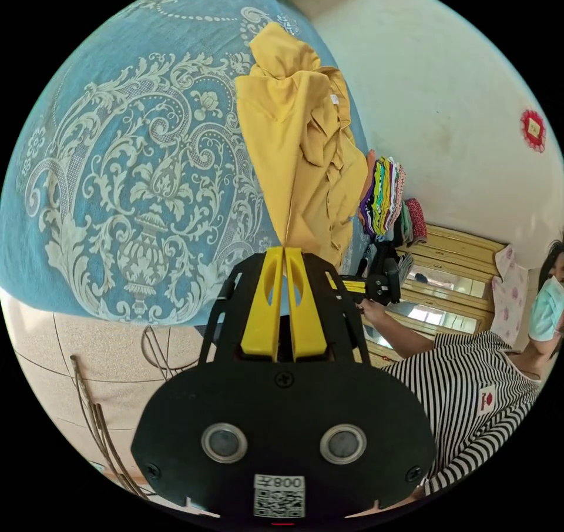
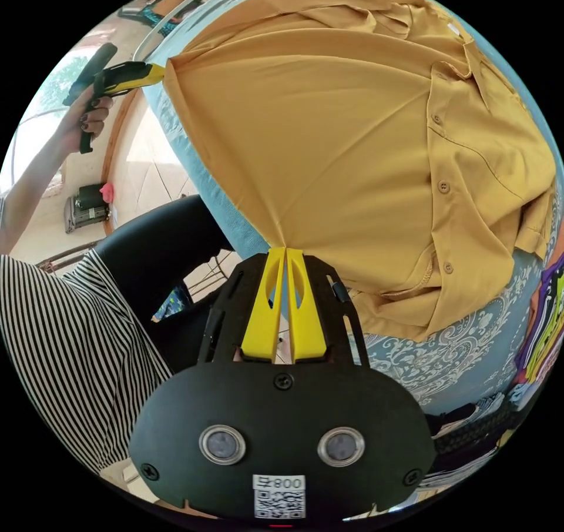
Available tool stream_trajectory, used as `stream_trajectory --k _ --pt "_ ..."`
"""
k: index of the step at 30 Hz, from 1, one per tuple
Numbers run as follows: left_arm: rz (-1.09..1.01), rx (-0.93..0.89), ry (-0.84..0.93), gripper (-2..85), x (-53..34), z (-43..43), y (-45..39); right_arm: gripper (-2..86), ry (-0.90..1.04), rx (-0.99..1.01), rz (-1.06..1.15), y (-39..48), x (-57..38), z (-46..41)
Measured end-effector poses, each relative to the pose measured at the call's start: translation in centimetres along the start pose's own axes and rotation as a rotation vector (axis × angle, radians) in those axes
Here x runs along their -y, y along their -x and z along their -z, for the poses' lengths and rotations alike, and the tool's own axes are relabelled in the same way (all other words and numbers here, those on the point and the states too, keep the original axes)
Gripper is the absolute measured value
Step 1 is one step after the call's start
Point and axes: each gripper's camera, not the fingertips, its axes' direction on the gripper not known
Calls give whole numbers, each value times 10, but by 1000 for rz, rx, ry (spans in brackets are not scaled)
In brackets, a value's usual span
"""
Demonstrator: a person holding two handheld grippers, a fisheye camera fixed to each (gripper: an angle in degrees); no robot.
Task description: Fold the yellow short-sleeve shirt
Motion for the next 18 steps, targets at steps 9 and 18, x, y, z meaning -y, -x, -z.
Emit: stream_trajectory --k 9,18 --pt "3 68 -59 5 -64 14 6 1 -130 -81 -6 28 -71 -53" --pt "-268 145 -102 36 -43 33 -89 1 -232 -133 -69 40 -137 -71"
